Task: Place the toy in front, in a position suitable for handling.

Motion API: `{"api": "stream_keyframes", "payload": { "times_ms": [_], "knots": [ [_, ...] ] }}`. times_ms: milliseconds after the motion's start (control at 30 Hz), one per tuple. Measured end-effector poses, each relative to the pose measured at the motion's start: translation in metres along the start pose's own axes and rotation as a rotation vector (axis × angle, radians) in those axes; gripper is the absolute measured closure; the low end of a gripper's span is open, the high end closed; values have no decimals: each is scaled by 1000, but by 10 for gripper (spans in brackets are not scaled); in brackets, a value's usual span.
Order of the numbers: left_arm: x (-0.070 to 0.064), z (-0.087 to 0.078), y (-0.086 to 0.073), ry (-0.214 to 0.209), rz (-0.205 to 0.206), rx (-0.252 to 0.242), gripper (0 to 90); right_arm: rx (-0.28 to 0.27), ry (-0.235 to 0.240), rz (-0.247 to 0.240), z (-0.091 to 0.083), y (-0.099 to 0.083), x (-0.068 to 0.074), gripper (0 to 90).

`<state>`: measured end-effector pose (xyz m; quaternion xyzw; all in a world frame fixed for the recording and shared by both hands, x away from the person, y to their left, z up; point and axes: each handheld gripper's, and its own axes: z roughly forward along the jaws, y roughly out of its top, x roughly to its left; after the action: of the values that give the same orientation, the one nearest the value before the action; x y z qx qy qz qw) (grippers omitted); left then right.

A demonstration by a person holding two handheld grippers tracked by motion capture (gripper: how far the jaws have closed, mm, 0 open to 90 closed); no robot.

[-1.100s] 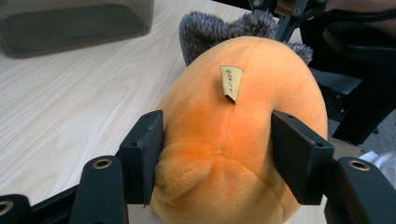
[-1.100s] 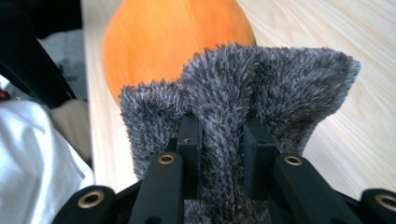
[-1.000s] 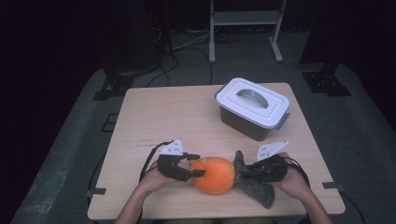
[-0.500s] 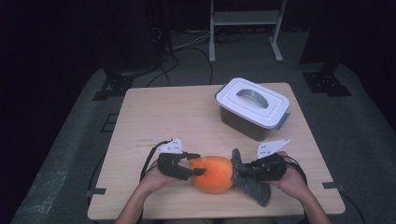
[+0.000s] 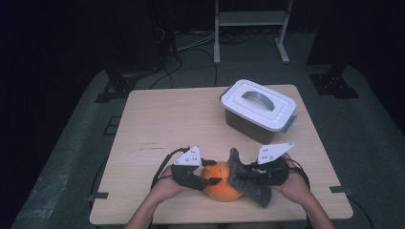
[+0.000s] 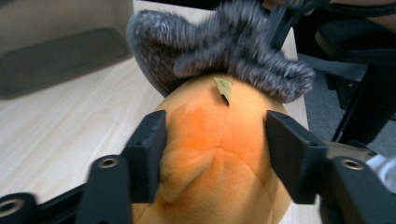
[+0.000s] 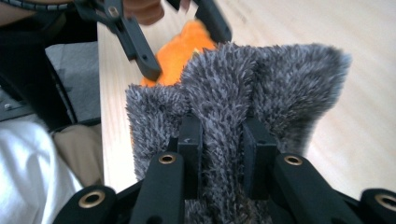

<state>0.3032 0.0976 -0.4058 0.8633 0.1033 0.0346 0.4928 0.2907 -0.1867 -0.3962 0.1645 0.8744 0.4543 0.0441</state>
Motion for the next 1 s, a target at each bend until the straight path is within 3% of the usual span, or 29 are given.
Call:
{"api": "stream_keyframes", "payload": {
  "times_ms": [133,267,367,467,567,633,733,867,1000],
  "knots": [
    [3,-2,-2,10,-12,-11,216,14,2,15,-3,-7,-4,718],
    [9,4,-12,-20,-51,19,174,13,6,48,-8,-16,-12,717],
    [11,8,-16,-33,-79,6,169,10,3,59,-9,-18,-14,717],
    [9,4,-13,-7,-53,6,339,12,-14,54,-10,-16,-14,719],
    [6,-1,-5,38,-41,10,427,-6,-47,37,-16,-11,-12,730],
    [3,-4,0,70,-32,4,441,-41,-65,24,-21,-6,-9,733],
    [-3,-5,6,73,-14,-13,456,-91,-51,7,-22,4,-3,732],
    [-6,-3,6,66,8,8,456,-39,-51,-34,-9,6,5,726],
    [-4,-4,5,40,-4,-14,431,-16,-43,-20,-6,-1,1,724]
  ]
}}
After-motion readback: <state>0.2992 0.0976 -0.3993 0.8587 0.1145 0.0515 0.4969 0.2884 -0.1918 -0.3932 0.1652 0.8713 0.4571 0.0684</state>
